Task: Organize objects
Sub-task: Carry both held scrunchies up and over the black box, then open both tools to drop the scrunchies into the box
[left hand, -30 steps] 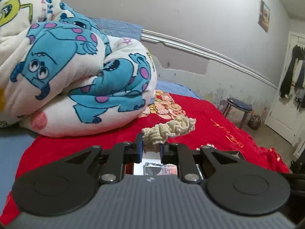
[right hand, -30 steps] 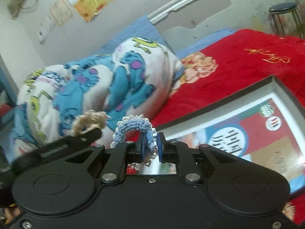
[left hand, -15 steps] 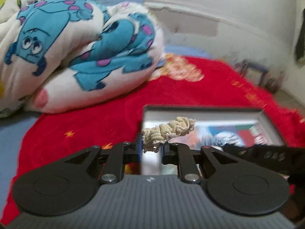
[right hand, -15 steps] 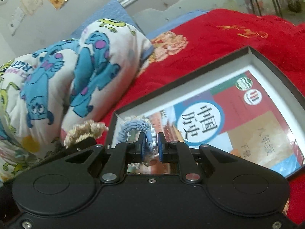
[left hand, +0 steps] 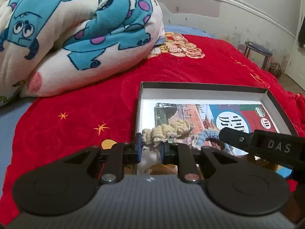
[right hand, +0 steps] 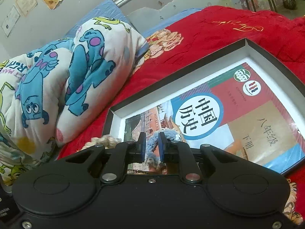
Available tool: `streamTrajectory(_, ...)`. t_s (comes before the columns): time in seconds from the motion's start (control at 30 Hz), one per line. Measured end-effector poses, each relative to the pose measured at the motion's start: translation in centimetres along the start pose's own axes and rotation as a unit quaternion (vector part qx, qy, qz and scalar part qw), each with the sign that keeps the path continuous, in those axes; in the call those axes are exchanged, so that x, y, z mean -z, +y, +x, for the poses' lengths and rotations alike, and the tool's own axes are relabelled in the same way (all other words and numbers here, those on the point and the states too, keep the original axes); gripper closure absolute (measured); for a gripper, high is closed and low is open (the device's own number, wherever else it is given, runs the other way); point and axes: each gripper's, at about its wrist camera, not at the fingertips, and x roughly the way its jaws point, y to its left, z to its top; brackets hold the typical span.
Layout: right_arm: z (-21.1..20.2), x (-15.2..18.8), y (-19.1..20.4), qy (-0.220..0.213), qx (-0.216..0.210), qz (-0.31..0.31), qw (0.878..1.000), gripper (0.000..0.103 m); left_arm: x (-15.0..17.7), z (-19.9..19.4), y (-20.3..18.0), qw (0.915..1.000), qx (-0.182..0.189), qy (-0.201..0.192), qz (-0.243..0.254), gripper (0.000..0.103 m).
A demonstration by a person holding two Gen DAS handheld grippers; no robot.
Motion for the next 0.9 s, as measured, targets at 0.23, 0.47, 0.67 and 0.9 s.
streamTrajectory(0.23, 0.0, 0.0, 0.0, 0.002, -0.007, 0.003, 1.0, 0.088, 0.1, 0.1, -0.5, 1.0, 0.0, 0.002, 0.009, 0.072)
streamTrajectory(0.47, -0.2, 0.0, 0.5, 0.003, -0.013, 0.001, 1.0, 0.087, -0.1, -0.1, 0.0, 1.0, 0.002, 0.002, -0.009, 0.06)
streamTrajectory(0.67, -0.9, -0.2, 1.3, -0.001, -0.035, -0.004, 0.999, 0.087, -0.1, -0.1, 0.2, 0.9993, 0.026, 0.011, -0.025, 0.046)
streamTrajectory(0.9, -3.6, -1.0, 2.5, -0.026, -0.033, -0.017, 0.999, 0.087, 0.2, -0.5, -0.5, 0.9988, 0.037, 0.029, -0.011, 0.033)
